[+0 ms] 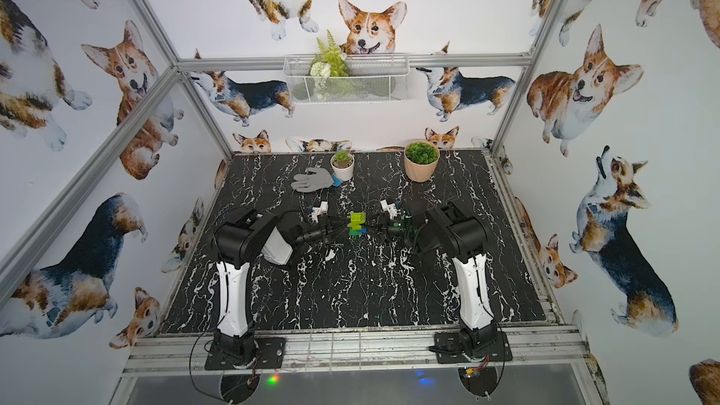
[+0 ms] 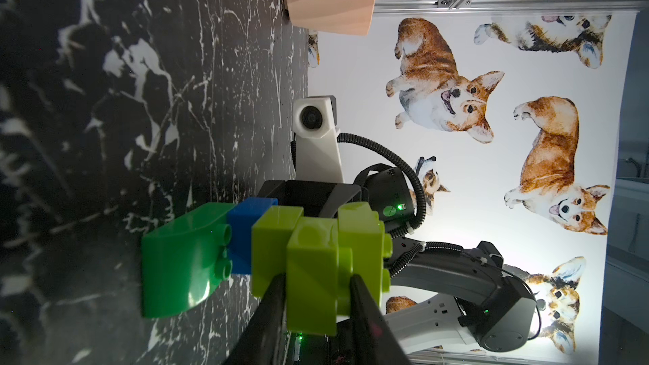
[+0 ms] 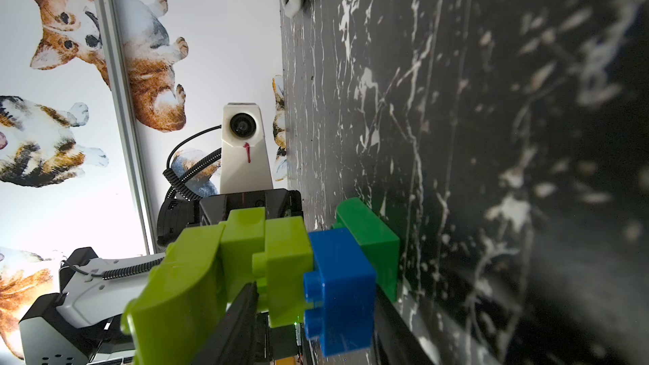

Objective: Assemble the letter s with lego
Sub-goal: Assemble the lego brick with the lego brick.

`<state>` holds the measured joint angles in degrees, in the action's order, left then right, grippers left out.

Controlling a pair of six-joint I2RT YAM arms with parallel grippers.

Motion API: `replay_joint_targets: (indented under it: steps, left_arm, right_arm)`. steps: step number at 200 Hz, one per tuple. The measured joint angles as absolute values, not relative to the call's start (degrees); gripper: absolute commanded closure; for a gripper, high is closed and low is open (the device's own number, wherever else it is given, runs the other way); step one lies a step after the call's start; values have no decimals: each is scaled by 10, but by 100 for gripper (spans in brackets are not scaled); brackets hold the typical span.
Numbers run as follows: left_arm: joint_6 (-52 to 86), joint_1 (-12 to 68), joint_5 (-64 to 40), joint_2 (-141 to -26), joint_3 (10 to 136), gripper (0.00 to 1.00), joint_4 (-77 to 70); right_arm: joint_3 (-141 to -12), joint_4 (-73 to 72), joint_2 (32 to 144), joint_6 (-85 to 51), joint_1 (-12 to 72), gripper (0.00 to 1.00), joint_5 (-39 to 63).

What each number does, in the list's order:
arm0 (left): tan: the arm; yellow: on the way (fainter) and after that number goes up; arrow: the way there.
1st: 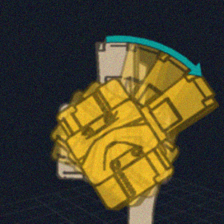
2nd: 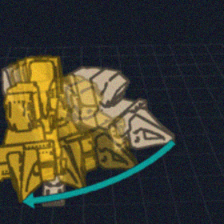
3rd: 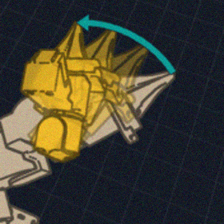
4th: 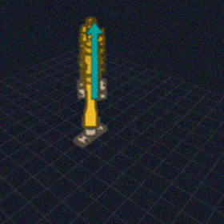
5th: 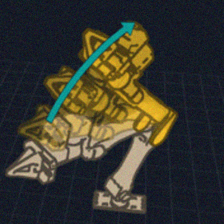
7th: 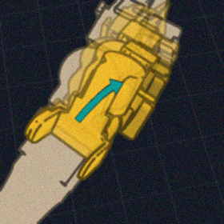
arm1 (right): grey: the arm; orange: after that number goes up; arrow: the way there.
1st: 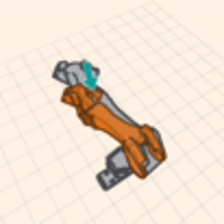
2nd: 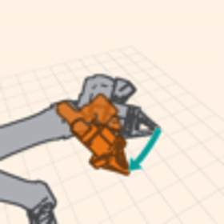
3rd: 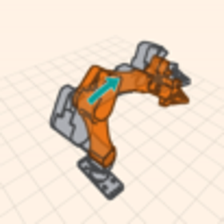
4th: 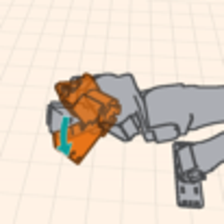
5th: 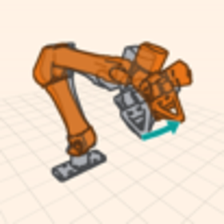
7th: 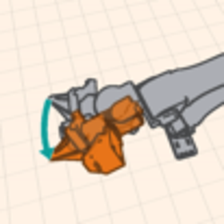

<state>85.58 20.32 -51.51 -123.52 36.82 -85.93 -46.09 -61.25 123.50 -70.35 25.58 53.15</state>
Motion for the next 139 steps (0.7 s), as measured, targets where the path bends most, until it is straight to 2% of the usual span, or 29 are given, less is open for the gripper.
replay_joint_targets:
  steps: [49, 139]
  left_arm:
    - [852, 203, -517, -1226, 371, 59, -830]
    - [848, 203, -517, -1214, 371, 55, -797]
  right_arm:
    - [-461, -614, 1235, -705, 256, 49, 532]
    - [-455, -622, 1235, -715, 256, 44, 532]
